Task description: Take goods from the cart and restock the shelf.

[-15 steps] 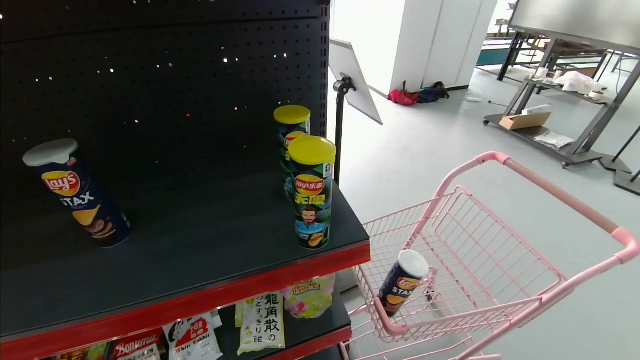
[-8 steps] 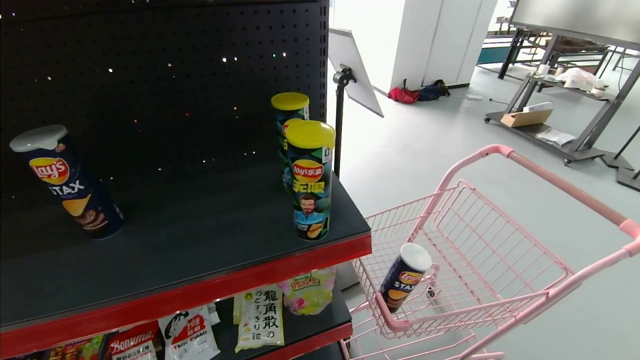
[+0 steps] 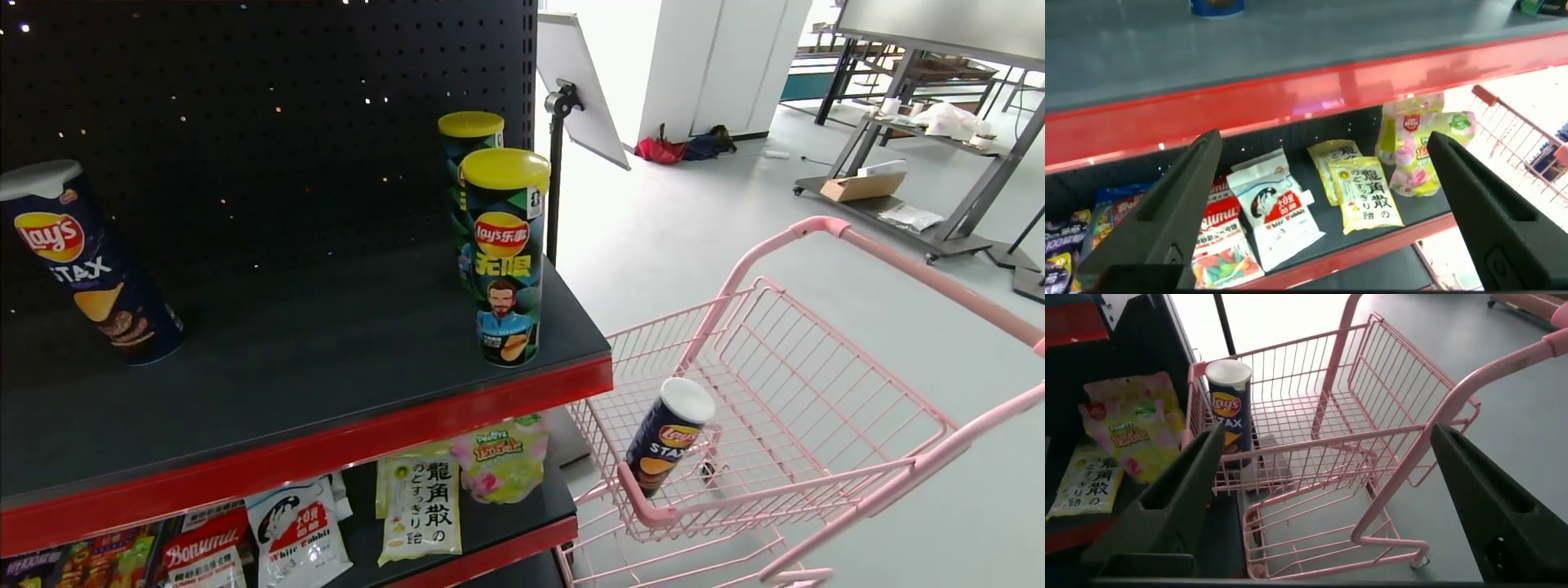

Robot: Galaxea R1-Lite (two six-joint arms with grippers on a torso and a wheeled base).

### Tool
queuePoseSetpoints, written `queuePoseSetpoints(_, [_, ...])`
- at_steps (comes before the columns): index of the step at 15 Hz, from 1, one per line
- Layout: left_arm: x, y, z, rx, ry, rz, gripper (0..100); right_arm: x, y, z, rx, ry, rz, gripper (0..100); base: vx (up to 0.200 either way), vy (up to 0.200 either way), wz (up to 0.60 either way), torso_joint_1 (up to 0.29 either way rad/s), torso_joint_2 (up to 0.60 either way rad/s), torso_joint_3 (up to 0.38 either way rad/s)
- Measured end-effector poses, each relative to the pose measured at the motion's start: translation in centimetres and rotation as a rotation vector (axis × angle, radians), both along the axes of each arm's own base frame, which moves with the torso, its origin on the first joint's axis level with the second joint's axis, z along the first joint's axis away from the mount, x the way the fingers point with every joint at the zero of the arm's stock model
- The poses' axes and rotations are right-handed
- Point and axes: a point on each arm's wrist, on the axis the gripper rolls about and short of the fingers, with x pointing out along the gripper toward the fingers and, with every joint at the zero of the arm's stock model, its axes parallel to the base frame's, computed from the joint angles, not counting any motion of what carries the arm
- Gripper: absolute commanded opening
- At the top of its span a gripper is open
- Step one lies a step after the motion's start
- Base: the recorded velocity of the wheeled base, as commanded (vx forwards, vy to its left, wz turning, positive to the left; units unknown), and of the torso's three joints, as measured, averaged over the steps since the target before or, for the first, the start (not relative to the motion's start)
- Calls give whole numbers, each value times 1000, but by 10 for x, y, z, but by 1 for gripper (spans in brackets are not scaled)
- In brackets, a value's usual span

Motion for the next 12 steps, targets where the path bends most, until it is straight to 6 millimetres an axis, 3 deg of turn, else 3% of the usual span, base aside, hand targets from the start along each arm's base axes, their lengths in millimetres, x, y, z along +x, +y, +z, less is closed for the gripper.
queuePoseSetpoints(8, [0, 0, 0, 0, 0, 0, 100, 0, 0, 0, 0, 0, 0, 100, 0, 0, 0, -173, 502, 326])
queuePoseSetpoints(12, [0, 0, 0, -1, 0, -1, 100, 0, 0, 0, -1, 1, 1, 100, 0, 0, 0, -37, 121, 77])
